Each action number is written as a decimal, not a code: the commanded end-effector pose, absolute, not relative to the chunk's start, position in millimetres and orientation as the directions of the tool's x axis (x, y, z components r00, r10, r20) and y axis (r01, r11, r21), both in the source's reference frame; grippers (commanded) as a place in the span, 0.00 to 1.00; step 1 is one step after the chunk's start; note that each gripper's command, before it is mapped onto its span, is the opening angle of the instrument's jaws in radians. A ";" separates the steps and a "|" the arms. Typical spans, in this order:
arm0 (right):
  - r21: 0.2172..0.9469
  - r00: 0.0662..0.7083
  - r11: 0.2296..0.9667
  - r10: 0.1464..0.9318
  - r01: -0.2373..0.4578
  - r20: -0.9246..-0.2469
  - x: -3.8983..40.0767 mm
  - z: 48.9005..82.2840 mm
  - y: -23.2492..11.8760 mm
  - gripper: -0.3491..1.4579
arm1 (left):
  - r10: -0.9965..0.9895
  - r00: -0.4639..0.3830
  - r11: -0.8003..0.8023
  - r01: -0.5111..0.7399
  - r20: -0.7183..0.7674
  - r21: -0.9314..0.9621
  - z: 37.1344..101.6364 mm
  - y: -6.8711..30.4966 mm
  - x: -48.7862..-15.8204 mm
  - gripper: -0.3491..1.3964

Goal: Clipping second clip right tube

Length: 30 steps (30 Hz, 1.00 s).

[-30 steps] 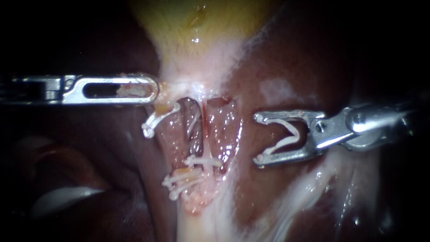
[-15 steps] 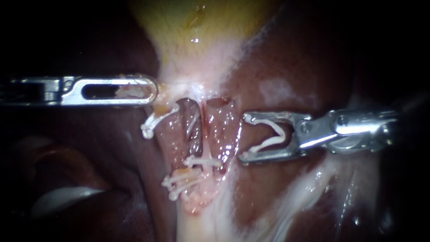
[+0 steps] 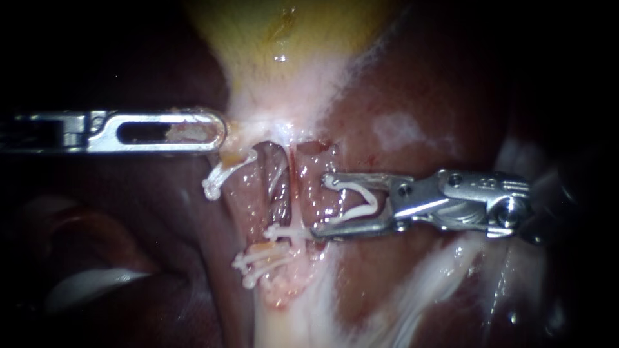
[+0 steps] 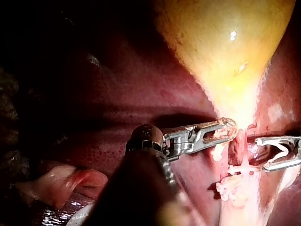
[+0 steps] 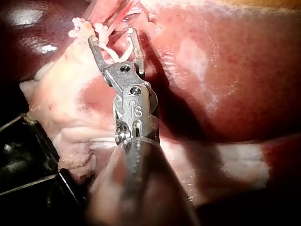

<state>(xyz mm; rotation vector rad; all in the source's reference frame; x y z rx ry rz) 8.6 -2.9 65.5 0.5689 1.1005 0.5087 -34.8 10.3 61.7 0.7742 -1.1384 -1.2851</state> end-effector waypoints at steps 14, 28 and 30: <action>0.706 0.351 0.702 0.688 -0.098 -0.635 11.6 67.8 -4.0 0.47 | -0.974 -0.086 0.170 0.325 0.209 0.930 61.5 10.2 -34.9 0.00; 0.793 0.273 0.610 0.762 0.003 -0.587 13.7 68.4 -4.7 0.47 | -0.974 -0.086 0.171 0.324 0.209 0.930 61.5 10.2 -34.9 0.00; 0.801 0.263 0.598 0.770 0.022 -0.582 14.0 68.6 -4.9 0.47 | -0.974 -0.086 0.171 0.324 0.209 0.930 61.6 10.2 -34.9 0.00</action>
